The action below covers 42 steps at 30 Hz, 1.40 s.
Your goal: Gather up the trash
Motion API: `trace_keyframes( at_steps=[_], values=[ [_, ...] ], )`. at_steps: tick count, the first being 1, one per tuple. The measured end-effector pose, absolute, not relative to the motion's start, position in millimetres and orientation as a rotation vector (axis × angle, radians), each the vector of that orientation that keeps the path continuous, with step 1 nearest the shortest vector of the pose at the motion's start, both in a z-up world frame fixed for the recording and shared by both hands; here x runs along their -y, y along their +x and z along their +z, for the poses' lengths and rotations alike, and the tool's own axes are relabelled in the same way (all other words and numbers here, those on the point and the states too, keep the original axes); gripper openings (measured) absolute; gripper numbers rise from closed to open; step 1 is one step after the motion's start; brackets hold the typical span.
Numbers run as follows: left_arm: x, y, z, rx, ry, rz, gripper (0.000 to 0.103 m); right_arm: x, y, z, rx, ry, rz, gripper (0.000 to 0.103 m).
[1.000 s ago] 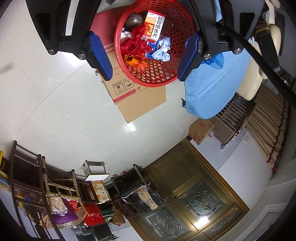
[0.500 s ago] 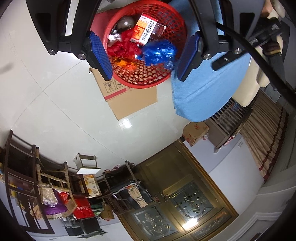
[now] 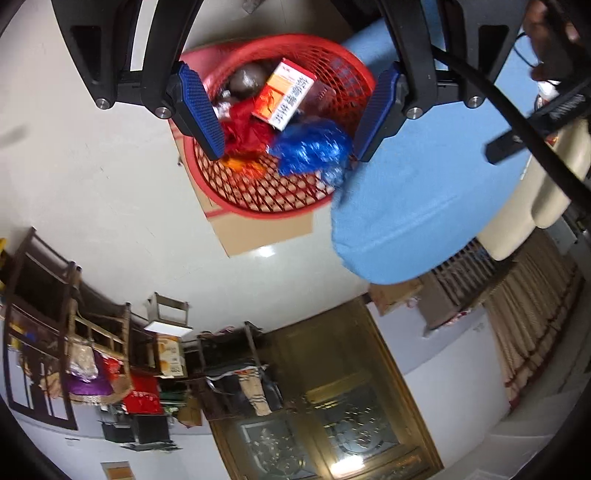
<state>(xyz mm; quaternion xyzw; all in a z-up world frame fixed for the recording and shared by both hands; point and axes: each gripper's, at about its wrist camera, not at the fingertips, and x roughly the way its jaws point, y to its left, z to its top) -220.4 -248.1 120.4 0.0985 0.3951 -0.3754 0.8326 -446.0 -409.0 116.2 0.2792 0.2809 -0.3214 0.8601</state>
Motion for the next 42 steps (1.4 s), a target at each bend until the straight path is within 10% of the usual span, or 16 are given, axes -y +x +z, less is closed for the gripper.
trace_keyframes(
  at_steps=[42],
  values=[
    [240.3,-233.5,111.8,-0.796,0.303,-0.861,0.085,368.4,-427.7,114.0,-0.709,0.505,-0.735,0.076]
  ],
)
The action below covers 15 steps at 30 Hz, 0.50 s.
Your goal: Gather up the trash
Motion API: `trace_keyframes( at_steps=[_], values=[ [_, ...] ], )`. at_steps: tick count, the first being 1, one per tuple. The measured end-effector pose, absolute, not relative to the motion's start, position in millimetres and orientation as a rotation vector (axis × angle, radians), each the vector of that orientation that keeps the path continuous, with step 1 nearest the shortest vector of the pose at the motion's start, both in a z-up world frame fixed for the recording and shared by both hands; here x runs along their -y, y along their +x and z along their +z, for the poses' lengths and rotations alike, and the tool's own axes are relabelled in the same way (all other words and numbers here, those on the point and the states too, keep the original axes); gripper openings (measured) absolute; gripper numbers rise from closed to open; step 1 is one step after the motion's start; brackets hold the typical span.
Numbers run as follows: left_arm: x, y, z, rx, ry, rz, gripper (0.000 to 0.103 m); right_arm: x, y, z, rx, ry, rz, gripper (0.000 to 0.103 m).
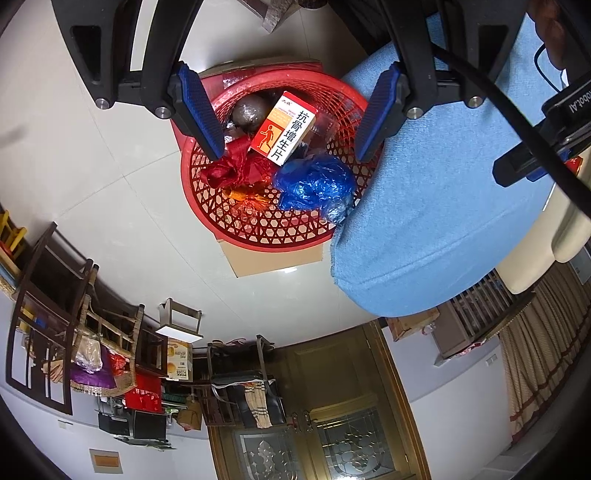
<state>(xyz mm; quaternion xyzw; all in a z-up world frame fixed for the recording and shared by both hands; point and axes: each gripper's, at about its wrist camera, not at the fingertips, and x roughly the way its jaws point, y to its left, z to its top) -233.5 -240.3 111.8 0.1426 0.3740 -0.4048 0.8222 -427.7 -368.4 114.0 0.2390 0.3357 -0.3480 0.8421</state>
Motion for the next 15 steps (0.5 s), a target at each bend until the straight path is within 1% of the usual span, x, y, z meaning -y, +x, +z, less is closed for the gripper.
trace_keyframes(
  at_steps=[15],
  values=[
    [240.2,-234.9,111.3,-0.788,0.320,-0.872,0.085,367.0,-427.4,114.8,-0.706,0.505,-0.731,0.076]
  ],
)
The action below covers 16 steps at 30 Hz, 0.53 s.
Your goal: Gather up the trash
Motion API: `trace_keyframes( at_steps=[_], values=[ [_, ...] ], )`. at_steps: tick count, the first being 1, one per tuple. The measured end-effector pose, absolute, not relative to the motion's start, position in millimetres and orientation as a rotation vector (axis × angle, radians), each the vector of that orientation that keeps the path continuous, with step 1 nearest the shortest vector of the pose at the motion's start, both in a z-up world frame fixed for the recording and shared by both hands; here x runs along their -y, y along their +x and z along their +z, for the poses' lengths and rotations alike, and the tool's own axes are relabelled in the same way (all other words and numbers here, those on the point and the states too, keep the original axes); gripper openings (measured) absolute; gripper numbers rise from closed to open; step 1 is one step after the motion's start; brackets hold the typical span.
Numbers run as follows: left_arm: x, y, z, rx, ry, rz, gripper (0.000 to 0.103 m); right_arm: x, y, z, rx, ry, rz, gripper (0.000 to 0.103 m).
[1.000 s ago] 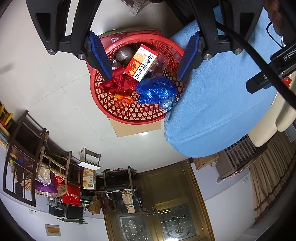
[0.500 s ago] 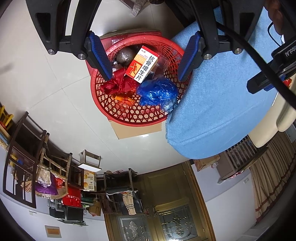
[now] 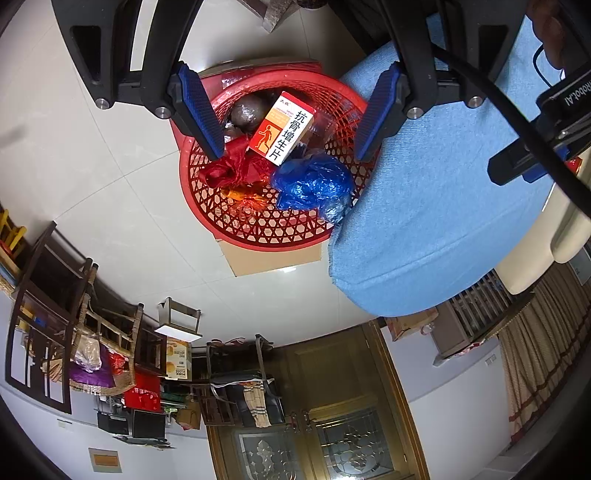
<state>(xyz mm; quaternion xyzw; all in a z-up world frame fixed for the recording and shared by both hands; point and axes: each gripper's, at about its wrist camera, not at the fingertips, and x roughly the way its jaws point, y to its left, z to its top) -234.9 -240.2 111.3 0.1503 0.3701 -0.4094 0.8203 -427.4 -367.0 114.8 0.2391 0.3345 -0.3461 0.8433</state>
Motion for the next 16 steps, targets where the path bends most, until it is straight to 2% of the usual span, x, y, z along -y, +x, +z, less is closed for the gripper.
trace_keyframes(
  at_steps=[16],
  values=[
    [236.3,-237.8,115.4,-0.757,0.303,-0.888,0.086,368.6,-428.9,113.4,-0.712,0.516,-0.733,0.076]
  ],
)
